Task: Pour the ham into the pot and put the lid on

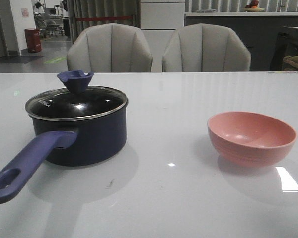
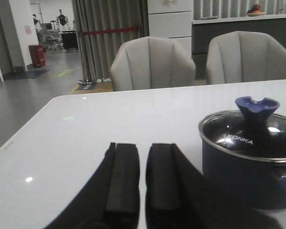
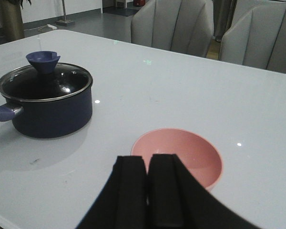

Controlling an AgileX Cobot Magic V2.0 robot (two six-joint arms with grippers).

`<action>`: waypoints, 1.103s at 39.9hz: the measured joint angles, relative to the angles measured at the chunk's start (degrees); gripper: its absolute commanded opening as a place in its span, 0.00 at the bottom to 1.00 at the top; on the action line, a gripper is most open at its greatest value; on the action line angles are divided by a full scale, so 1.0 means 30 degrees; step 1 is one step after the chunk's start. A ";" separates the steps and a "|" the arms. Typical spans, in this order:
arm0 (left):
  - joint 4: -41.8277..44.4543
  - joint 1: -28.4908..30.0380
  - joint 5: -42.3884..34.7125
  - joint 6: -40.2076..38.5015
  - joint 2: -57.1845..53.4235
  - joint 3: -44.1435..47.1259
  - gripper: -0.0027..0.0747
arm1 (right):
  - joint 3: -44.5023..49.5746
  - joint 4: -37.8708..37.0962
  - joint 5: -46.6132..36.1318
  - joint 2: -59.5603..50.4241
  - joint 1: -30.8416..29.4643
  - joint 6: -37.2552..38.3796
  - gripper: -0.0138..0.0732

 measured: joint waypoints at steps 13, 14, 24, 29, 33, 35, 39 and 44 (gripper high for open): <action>-0.0162 0.0476 -0.1226 -0.0497 0.0000 -0.0035 0.21 | 0.0000 0.0000 0.0000 0.0000 0.0000 0.0000 0.33; -0.0242 0.0476 -0.1226 -0.0497 0.0000 -0.0035 0.21 | 0.0000 0.0000 0.0000 0.0000 0.0000 0.0000 0.33; -0.0837 0.0476 -0.1226 -0.0497 0.0000 -0.0035 0.21 | 0.0000 0.0000 0.0000 0.0000 0.0000 0.0000 0.33; -0.0908 0.0476 -0.1237 -0.0497 0.0000 -0.0035 0.21 | 0.0000 0.0000 0.0000 0.0000 0.0000 0.0000 0.33; -0.0908 0.0476 -0.1237 -0.0497 0.0000 -0.0035 0.21 | 0.0000 0.0000 0.0000 0.0000 0.0000 0.0000 0.33; -0.0908 0.0476 -0.1237 -0.0497 0.0000 -0.0035 0.21 | 0.0000 0.0000 0.0000 0.0000 0.0000 0.0000 0.33; -0.0914 0.0476 -0.1237 -0.0497 0.0000 -0.0035 0.21 | 0.0000 0.0000 0.0000 0.0000 0.0000 0.0000 0.33; -0.0947 0.0476 -0.1237 -0.0497 0.0000 -0.0035 0.21 | 0.0000 0.0000 0.0000 0.0000 0.0000 0.0000 0.33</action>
